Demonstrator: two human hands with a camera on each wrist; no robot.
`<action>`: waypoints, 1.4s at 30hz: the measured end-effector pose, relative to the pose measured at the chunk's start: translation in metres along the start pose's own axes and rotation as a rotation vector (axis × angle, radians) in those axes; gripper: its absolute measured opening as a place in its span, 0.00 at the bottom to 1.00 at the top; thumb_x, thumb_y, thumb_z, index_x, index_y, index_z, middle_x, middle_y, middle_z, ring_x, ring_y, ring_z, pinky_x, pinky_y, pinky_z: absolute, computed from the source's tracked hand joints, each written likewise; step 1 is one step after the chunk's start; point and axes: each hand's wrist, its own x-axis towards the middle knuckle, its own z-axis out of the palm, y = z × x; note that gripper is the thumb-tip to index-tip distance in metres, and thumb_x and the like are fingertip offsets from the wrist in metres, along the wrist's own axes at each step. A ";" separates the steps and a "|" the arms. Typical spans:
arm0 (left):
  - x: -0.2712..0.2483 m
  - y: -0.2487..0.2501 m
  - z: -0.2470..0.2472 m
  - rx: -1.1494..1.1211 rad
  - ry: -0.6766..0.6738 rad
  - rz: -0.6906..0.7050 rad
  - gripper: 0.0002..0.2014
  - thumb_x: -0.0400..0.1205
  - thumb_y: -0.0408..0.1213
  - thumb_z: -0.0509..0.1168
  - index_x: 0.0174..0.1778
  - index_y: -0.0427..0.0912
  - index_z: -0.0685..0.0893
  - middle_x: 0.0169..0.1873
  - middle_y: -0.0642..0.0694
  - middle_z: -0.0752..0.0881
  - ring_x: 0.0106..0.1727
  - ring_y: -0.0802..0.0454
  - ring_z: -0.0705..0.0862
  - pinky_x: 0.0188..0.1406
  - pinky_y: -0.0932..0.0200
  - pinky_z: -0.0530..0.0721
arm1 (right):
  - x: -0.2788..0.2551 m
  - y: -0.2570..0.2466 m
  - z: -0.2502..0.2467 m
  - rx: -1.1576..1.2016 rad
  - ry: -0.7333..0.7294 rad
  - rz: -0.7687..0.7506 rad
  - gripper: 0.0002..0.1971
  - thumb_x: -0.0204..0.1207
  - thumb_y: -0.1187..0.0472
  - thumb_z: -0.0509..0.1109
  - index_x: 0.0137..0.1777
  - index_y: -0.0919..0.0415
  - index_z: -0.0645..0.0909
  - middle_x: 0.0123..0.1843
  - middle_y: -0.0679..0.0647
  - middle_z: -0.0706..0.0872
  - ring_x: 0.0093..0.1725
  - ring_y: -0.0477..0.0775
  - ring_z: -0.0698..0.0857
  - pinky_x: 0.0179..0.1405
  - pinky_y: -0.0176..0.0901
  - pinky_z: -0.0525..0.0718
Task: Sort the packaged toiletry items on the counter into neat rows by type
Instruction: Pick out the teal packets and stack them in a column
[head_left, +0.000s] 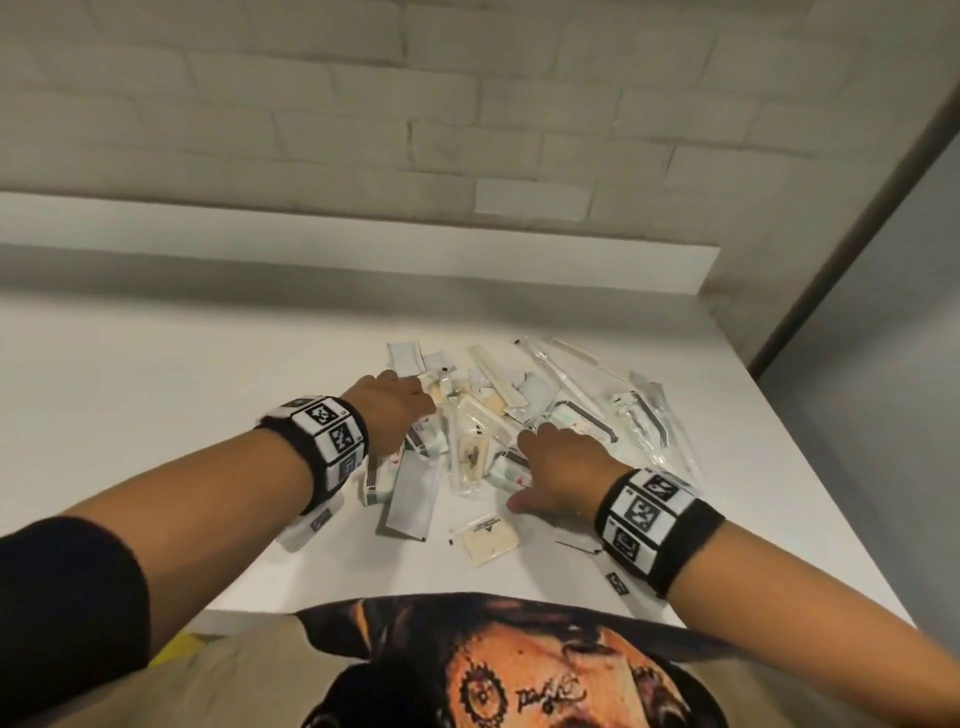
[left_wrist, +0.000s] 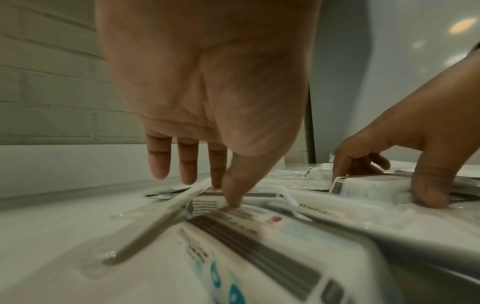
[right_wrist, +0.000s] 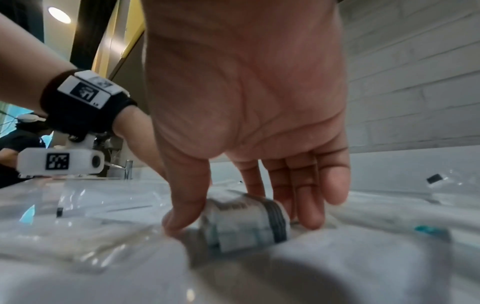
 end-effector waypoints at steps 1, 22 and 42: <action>0.003 0.000 0.000 -0.022 -0.011 -0.016 0.29 0.78 0.34 0.60 0.77 0.54 0.68 0.70 0.48 0.73 0.66 0.44 0.73 0.62 0.51 0.75 | 0.001 -0.001 0.001 -0.001 0.013 -0.004 0.32 0.69 0.38 0.70 0.68 0.55 0.70 0.61 0.55 0.78 0.57 0.59 0.80 0.53 0.51 0.81; -0.032 0.016 0.016 -0.310 -0.197 -0.438 0.32 0.77 0.56 0.61 0.71 0.41 0.64 0.57 0.44 0.80 0.49 0.47 0.79 0.45 0.57 0.76 | 0.039 0.073 -0.009 0.229 0.128 0.241 0.23 0.67 0.54 0.71 0.60 0.62 0.81 0.54 0.55 0.84 0.52 0.57 0.85 0.49 0.46 0.86; -0.005 0.051 0.018 -0.218 -0.136 -0.333 0.31 0.81 0.57 0.60 0.74 0.42 0.64 0.66 0.42 0.72 0.63 0.43 0.79 0.58 0.50 0.80 | 0.014 0.161 -0.011 0.578 0.243 0.444 0.23 0.69 0.57 0.72 0.63 0.62 0.73 0.54 0.55 0.82 0.49 0.56 0.78 0.46 0.43 0.76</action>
